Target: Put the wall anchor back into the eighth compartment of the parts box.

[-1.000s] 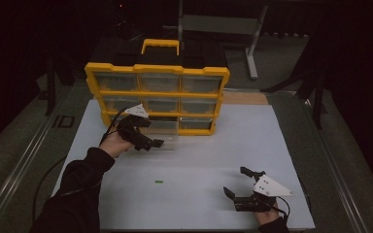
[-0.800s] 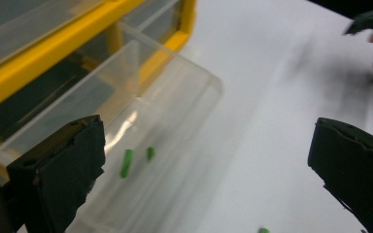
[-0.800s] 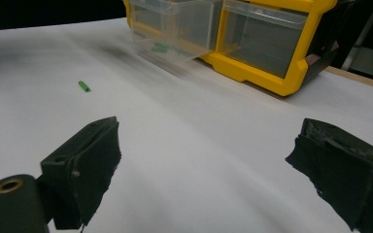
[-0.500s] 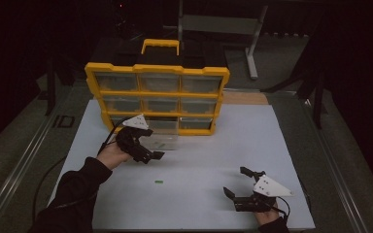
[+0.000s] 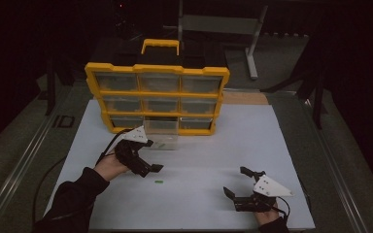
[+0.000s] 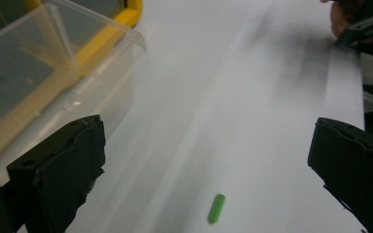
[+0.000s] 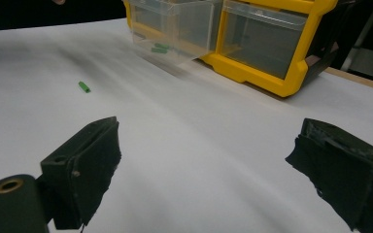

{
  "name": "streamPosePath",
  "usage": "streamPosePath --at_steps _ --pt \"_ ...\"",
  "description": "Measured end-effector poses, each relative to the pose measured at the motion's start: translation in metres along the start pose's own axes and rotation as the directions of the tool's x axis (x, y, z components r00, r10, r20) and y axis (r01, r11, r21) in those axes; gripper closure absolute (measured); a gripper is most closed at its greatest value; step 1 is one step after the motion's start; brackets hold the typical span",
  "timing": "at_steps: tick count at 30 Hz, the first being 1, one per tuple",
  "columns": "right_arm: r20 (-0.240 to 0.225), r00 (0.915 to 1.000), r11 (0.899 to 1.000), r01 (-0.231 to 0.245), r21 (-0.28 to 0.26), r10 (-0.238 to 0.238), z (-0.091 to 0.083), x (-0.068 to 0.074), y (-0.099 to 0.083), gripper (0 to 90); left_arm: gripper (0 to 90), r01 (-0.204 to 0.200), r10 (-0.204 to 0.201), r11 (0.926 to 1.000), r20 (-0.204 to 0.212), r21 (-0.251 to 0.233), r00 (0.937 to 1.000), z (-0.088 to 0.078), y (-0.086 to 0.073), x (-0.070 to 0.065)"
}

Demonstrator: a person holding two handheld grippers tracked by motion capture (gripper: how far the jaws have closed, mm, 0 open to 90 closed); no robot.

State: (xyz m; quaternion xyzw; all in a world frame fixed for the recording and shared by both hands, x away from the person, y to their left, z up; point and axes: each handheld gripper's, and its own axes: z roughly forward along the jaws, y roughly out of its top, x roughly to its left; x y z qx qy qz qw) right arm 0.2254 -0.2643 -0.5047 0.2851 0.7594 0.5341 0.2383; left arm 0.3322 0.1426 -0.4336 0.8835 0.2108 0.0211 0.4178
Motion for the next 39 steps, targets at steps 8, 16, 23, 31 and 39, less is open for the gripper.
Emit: streamPosePath --at_steps 8,16,23,31,39 --pt "-0.001 1.0 1.0 0.0 0.004 0.0 0.0 0.0 0.0 9.0 0.3 -0.002 0.003 0.9998 0.029 -0.019 0.9996 0.005 -0.013 -0.004" --pt "-0.001 1.0 1.0 0.0 0.003 0.0 0.0 0.0 0.0 9.0 0.3 -0.011 0.011 0.9999 0.058 -0.006 0.9983 0.016 -0.027 -0.01" --pt "0.001 1.0 1.0 0.004 0.003 -0.004 0.0 0.0 0.0 9.0 0.3 0.004 -0.002 0.9999 0.077 -0.016 0.997 0.02 -0.036 -0.011" --pt "-0.001 1.0 1.0 0.005 0.006 -0.005 0.001 0.001 0.0 9.0 2.4 0.016 -0.015 0.9999 0.088 -0.003 0.996 0.034 -0.054 -0.012" --pt "-0.003 1.0 1.0 0.006 0.006 -0.006 0.001 0.001 0.0 9.0 2.6 0.017 -0.018 0.9998 0.084 0.012 0.9963 0.047 -0.066 -0.011"
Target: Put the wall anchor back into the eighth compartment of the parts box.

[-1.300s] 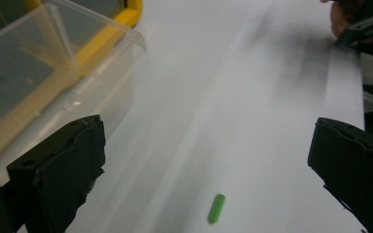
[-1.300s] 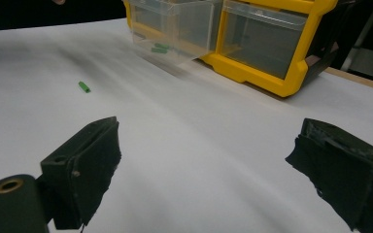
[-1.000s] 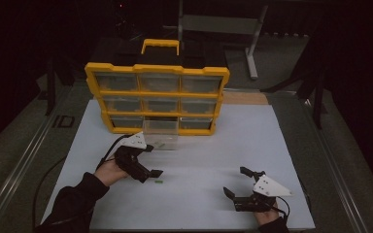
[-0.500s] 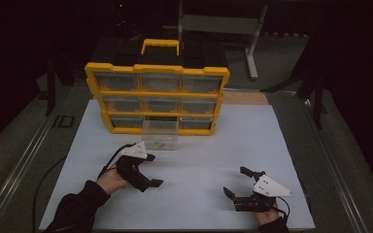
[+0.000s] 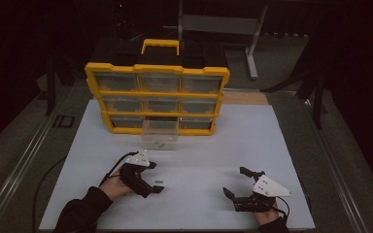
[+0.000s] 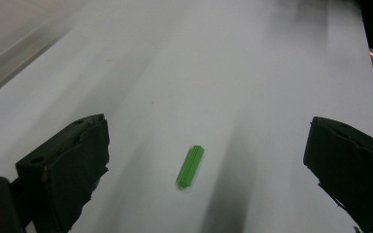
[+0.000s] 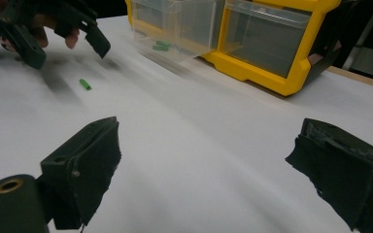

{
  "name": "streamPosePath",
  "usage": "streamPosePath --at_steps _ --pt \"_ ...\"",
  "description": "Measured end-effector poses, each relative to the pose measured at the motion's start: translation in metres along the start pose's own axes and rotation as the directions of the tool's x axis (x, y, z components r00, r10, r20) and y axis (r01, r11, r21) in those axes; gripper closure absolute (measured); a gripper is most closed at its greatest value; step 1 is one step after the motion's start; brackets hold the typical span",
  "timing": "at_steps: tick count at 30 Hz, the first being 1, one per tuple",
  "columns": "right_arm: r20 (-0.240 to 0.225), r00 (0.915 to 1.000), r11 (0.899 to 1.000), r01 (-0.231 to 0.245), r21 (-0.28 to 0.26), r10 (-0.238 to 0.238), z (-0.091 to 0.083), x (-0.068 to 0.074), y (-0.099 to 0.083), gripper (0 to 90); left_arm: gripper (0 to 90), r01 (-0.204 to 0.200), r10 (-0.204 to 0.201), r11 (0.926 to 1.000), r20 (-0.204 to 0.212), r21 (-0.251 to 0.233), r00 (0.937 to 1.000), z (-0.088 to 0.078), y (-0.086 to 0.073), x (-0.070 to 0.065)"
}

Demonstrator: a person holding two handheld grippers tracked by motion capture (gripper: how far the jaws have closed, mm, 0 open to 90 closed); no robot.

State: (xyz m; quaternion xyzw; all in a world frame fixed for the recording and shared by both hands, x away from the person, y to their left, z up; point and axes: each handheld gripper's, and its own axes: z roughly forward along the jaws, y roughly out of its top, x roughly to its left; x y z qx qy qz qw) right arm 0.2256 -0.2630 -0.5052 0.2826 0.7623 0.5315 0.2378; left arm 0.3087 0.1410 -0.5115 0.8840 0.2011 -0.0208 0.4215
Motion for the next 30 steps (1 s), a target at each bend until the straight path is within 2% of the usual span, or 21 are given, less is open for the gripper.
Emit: streamPosePath --at_steps 4,5,6,8,10,12,13,14,20,21,24,27,30 --pt "0.0 1.0 1.0 -0.001 0.0 0.001 0.0 0.0 0.0 9.0 3.6 -0.009 0.008 0.9994 0.018 0.032 0.9998 0.004 -0.003 -0.001" --pt "-0.002 1.0 1.0 -0.001 0.0 0.001 0.0 0.0 0.0 9.0 3.9 -0.03 0.031 0.9973 -0.001 0.066 0.9995 0.007 -0.004 -0.003" --pt "-0.001 1.0 1.0 -0.002 0.0 0.002 0.0 0.0 0.0 9.0 3.9 -0.042 0.043 0.9958 -0.017 0.081 0.9989 0.008 -0.005 -0.004" --pt "-0.002 1.0 1.0 -0.001 0.0 0.001 0.0 0.0 0.0 9.0 5.1 -0.045 0.047 0.9958 -0.019 0.079 0.9987 0.008 -0.006 -0.004" --pt "-0.002 1.0 1.0 0.0 0.0 0.0 0.0 0.0 0.0 9.0 14.7 -0.047 0.05 0.9961 -0.034 0.075 0.9982 0.008 -0.006 -0.004" --pt "-0.003 1.0 1.0 -0.002 0.0 0.002 0.0 0.0 0.0 9.0 17.2 -0.046 0.048 0.997 -0.036 0.063 0.9982 0.007 -0.006 -0.004" --pt "-0.003 1.0 1.0 -0.002 0.0 0.002 0.0 0.0 0.0 9.0 24.4 -0.064 0.067 0.9963 -0.051 0.057 0.9964 0.006 -0.006 -0.005" --pt "-0.002 1.0 1.0 -0.001 0.0 0.001 0.0 0.0 0.0 9.0 26.0 -0.068 0.071 0.9963 -0.054 0.054 0.996 0.006 -0.006 -0.005" --pt "-0.003 1.0 1.0 -0.001 0.001 0.001 0.0 0.0 0.0 9.0 48.9 -0.091 0.095 0.9937 -0.054 0.065 0.994 0.009 -0.007 -0.006" --pt "-0.003 1.0 1.0 -0.001 0.001 0.001 0.0 0.0 0.0 9.0 54.1 -0.099 0.104 0.9923 -0.071 0.075 0.992 0.009 -0.008 -0.007" --pt "-0.002 1.0 1.0 -0.001 0.0 0.001 0.0 0.0 0.0 9.0 65.2 -0.098 0.103 0.9922 -0.069 0.077 0.9923 0.008 -0.007 -0.006" --pt "-0.002 1.0 1.0 0.0 0.001 0.0 0.0 0.0 0.0 9.0 68.6 -0.123 0.13 0.9885 -0.086 0.088 0.9877 0.01 -0.007 -0.01" --pt "-0.003 1.0 1.0 0.0 0.003 0.0 0.0 0.0 0.0 9.0 73.6 -0.135 0.143 0.986 -0.086 0.098 0.986 0.01 -0.006 -0.011"
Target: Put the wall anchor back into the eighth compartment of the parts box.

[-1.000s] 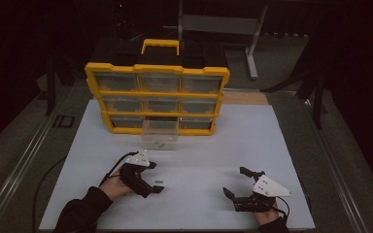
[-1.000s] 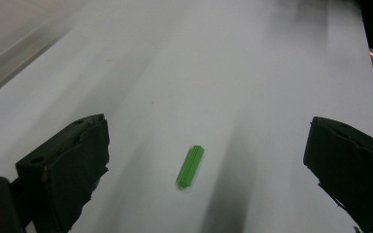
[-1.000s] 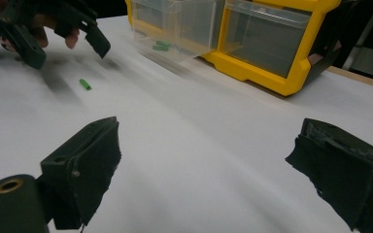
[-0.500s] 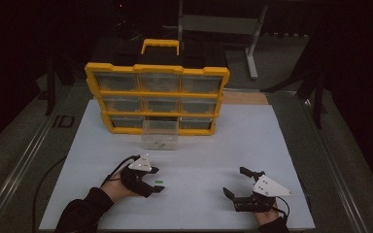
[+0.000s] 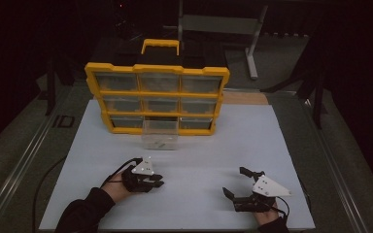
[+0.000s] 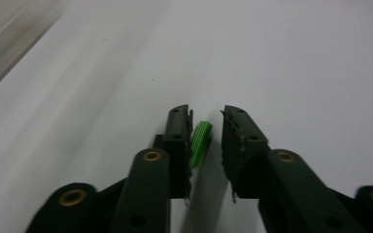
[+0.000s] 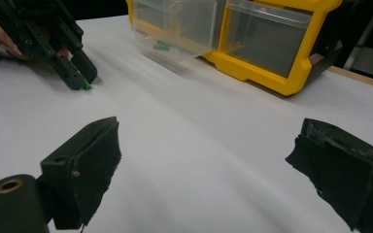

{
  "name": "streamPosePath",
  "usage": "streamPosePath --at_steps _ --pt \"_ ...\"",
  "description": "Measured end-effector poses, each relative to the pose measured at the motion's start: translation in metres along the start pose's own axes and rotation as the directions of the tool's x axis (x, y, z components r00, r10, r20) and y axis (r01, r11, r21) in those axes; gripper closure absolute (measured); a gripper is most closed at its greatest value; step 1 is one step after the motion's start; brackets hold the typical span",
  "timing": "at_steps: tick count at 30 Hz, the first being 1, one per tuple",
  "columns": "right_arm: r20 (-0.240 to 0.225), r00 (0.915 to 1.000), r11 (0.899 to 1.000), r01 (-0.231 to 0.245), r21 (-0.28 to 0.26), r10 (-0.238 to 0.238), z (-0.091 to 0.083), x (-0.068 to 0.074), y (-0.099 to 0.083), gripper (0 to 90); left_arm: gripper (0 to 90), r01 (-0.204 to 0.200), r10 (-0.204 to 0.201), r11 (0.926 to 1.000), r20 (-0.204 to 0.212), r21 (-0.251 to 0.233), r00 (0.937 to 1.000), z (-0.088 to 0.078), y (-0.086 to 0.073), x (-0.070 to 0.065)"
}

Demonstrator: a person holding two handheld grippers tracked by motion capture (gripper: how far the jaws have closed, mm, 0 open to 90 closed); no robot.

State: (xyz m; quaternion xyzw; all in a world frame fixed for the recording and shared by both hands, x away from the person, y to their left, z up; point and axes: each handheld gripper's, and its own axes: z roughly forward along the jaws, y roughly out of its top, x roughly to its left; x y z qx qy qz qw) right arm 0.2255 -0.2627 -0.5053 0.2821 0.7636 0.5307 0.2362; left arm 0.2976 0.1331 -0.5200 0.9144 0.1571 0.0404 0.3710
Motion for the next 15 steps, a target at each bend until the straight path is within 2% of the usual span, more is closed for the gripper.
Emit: streamPosePath --at_steps 5,10,14,15 --pt "0.001 1.0 1.0 -0.001 0.0 0.001 0.0 -0.0002 -0.0001 9.0 83.5 0.012 -0.013 0.9998 0.006 0.015 0.9999 0.0005 0.0018 0.0005" --pt "0.002 1.0 1.0 0.001 0.0 -0.001 -0.0001 0.0 0.0001 9.0 84.0 0.028 -0.027 0.9992 -0.009 0.03 0.9996 0.0009 0.0042 -0.0016" --pt "0.002 1.0 1.0 0.0 -0.001 0.0 -0.0001 0.0 0.0001 9.0 84.6 0.028 -0.028 0.999 -0.006 0.035 0.9996 0.0007 0.0054 -0.0013" --pt "0.002 1.0 1.0 0.0 -0.001 0.0 0.0 0.0 0.0001 9.0 84.7 0.033 -0.033 0.9987 0.011 0.038 0.9994 0.0002 0.0061 0.0001"
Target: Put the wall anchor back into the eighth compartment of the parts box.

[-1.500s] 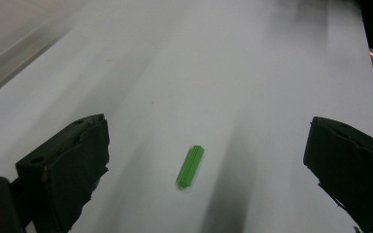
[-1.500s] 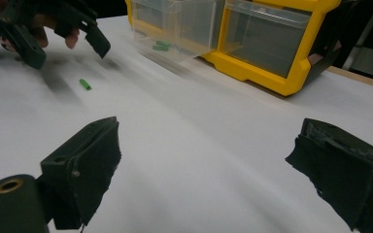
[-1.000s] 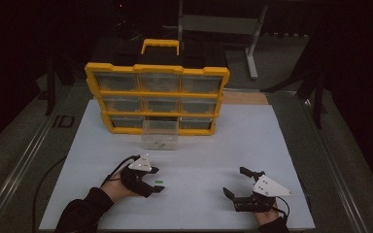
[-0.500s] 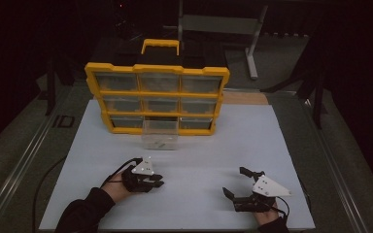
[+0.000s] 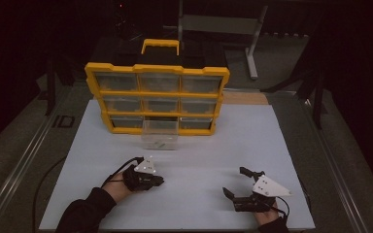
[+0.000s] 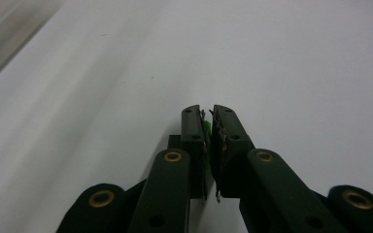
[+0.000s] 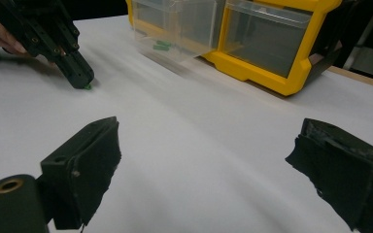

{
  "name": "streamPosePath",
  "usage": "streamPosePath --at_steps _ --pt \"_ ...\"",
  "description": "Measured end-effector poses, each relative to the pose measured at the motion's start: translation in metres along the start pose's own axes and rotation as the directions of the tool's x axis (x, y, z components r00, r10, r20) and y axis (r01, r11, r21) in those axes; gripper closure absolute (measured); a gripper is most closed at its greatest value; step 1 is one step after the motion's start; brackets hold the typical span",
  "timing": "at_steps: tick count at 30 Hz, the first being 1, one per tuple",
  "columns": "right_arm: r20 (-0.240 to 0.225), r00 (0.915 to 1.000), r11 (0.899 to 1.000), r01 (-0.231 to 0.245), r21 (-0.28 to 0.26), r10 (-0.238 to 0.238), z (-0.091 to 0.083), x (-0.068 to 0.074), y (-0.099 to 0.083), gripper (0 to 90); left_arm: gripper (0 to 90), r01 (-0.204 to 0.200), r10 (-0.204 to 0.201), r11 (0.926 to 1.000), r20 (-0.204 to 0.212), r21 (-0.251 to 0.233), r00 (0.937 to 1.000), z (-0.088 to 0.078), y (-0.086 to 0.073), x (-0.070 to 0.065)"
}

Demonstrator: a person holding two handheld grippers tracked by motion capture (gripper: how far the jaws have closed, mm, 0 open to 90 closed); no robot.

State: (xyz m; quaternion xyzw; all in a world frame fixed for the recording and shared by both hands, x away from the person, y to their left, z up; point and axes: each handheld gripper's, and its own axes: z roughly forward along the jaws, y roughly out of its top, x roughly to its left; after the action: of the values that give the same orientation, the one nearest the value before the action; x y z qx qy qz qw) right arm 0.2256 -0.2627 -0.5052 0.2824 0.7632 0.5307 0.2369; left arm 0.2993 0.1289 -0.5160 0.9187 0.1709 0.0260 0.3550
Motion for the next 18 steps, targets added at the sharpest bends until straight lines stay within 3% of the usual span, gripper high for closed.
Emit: streamPosePath --at_steps 5,8,18 --pt "0.001 1.0 1.0 -0.001 -0.001 0.001 0.0 0.0 0.0 9.0 84.6 -0.007 0.007 0.9999 0.0 -0.015 1.0 -0.005 0.003 0.002" --pt "0.001 1.0 1.0 -0.002 -0.002 0.002 0.0 0.0 0.0 9.0 84.6 -0.004 0.005 0.9996 0.031 -0.027 0.9995 -0.011 0.008 0.006" --pt "0.002 1.0 1.0 -0.003 -0.004 0.003 -0.001 0.0 0.0 9.0 84.6 -0.033 0.034 0.9989 0.038 -0.033 0.9987 -0.026 0.024 0.013"
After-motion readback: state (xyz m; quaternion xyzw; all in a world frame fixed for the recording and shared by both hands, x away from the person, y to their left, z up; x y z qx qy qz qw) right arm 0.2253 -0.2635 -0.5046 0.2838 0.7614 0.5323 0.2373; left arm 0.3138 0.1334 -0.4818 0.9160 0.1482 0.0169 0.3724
